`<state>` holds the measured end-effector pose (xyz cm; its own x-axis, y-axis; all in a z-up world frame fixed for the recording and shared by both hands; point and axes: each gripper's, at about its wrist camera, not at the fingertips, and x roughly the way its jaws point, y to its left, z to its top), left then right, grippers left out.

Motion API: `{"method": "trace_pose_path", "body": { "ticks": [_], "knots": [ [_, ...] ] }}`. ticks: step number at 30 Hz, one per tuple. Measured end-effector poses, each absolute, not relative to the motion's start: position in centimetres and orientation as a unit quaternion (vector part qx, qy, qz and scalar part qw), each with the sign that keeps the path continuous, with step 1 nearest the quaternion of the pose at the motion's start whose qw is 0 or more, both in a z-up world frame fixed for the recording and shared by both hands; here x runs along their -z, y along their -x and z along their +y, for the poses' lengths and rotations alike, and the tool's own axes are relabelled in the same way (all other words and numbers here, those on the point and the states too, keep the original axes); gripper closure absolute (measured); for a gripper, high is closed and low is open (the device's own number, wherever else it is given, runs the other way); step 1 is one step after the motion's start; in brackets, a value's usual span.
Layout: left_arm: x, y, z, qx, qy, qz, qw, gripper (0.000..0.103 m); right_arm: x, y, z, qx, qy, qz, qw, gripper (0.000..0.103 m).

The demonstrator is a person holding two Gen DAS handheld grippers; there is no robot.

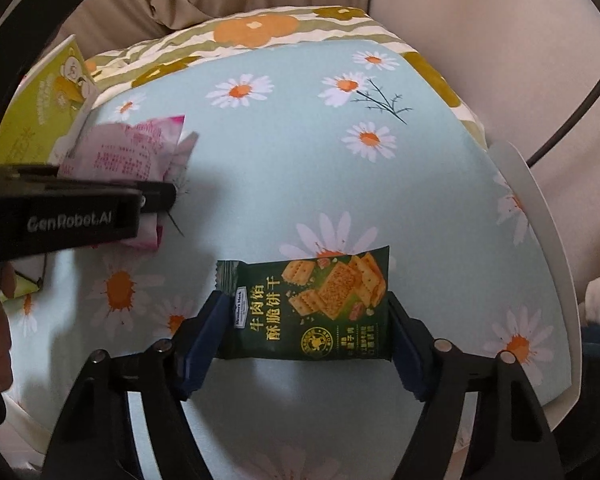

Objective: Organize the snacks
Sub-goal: 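Grasp the white-pink pack with the left tool while the right tool grasps the green cracker pack, then carry both packs into the yellow-green box and open both tools to release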

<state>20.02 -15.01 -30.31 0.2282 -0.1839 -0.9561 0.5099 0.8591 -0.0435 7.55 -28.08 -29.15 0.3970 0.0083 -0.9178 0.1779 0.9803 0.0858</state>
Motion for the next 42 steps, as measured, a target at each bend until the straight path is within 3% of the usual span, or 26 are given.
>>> {"method": "trace_pose_path", "body": {
  "ticks": [8, 12, 17, 31, 42],
  "knots": [
    [29.6, -18.9, -13.9, 0.214, -0.121, 0.582, 0.775, 0.053, 28.7, -7.2, -30.5, -0.009, -0.213, 0.524, 0.825, 0.076],
    [29.4, -18.4, -13.5, 0.208, -0.112, 0.584, 0.777, 0.053, 29.1, -7.7, -31.3, -0.062, -0.284, 0.512, 0.808, 0.083],
    [28.4, -17.8, -12.9, 0.196, -0.104, 0.580, 0.784, 0.053, 28.3, -7.7, -31.2, -0.095, -0.294, 0.501, 0.809, 0.091],
    [20.6, -16.7, -11.7, 0.189, -0.055, 0.534, 0.822, 0.053, 21.7, -8.0, -32.0, -0.137, -0.261, 0.448, 0.844, 0.095],
    [10.4, -17.3, -6.2, 0.151, 0.003, 0.462, 0.874, 0.053, 10.7, -11.3, -29.3, -0.205, -0.204, 0.372, 0.882, 0.095]
  ]
}}
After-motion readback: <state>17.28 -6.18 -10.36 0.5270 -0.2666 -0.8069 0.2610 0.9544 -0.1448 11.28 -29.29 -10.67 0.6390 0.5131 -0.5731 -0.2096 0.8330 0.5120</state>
